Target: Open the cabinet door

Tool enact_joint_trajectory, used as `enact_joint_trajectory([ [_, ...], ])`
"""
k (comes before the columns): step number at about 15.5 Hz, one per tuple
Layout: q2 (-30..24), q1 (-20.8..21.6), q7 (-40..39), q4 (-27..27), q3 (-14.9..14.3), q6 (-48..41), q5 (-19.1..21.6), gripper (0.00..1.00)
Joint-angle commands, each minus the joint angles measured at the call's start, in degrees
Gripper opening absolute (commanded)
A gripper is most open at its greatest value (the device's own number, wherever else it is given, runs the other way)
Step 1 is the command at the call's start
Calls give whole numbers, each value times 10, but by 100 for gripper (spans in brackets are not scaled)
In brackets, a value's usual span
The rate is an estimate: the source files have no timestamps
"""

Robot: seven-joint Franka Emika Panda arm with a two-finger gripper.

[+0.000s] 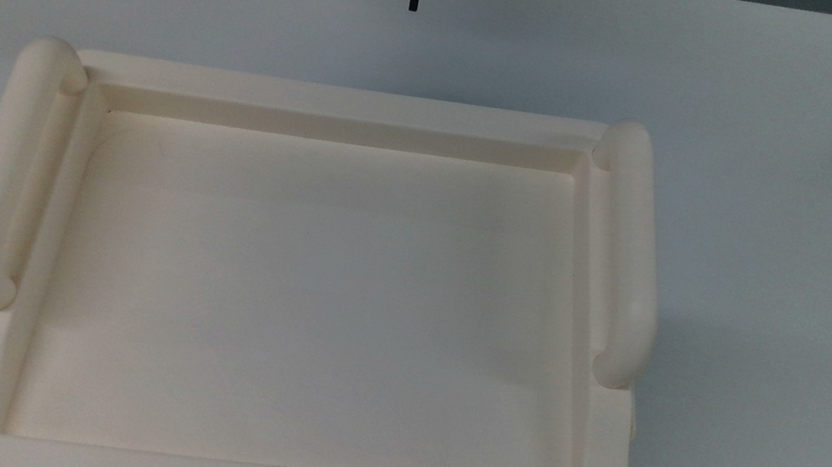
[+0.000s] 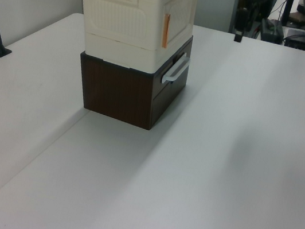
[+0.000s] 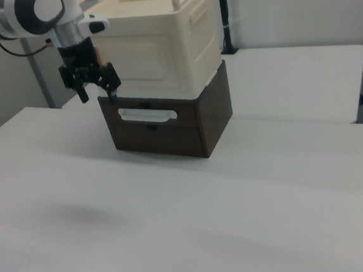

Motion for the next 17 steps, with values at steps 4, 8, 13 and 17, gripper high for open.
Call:
enact_joint_trajectory([
  [4, 74, 56, -13, 72, -1, 127, -3, 100],
  [8, 95, 65, -7, 102, -1, 190, -11, 100],
  [13, 95, 78, 19, 102, -1, 270, -17, 97],
  [17, 105, 96, 21, 101, -1, 286, -43, 93],
])
